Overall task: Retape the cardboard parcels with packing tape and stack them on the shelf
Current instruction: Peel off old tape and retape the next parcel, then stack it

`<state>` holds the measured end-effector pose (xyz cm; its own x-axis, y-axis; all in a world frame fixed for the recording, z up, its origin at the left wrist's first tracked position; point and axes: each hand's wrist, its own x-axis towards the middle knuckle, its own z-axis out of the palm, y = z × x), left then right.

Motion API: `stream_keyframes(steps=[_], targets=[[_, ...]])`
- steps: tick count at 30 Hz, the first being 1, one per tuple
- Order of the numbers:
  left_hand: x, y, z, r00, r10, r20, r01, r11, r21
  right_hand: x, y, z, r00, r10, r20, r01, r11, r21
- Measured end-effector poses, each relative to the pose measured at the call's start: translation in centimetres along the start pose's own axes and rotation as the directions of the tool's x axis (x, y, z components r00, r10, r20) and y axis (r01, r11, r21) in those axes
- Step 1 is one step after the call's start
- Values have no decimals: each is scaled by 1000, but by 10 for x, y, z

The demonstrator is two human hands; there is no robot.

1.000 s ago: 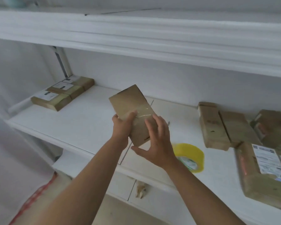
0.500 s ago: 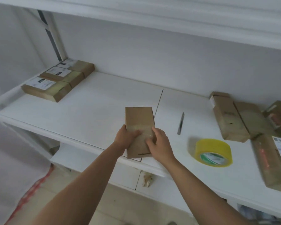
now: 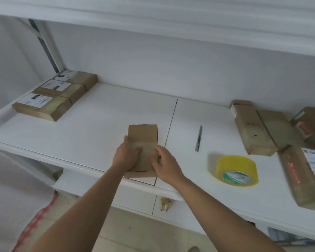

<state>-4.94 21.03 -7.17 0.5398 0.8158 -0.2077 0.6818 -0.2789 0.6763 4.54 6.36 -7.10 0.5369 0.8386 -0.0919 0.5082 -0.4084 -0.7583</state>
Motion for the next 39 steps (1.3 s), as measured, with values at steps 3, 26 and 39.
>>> stream_keyframes(steps=[3, 26, 39], targets=[[1, 1, 7, 1000, 12, 12, -12, 999, 52, -1, 2, -24, 999, -32, -1, 32, 995, -91], [-37, 117, 119, 650, 508, 565, -637, 769, 42, -27, 68, -200, 919, 394, 9, -355, 838, -415], [-8, 119, 127, 665, 367, 651, -570, 813, 124, -35, 109, -218, 965, 260, -3, -254, 945, 205]])
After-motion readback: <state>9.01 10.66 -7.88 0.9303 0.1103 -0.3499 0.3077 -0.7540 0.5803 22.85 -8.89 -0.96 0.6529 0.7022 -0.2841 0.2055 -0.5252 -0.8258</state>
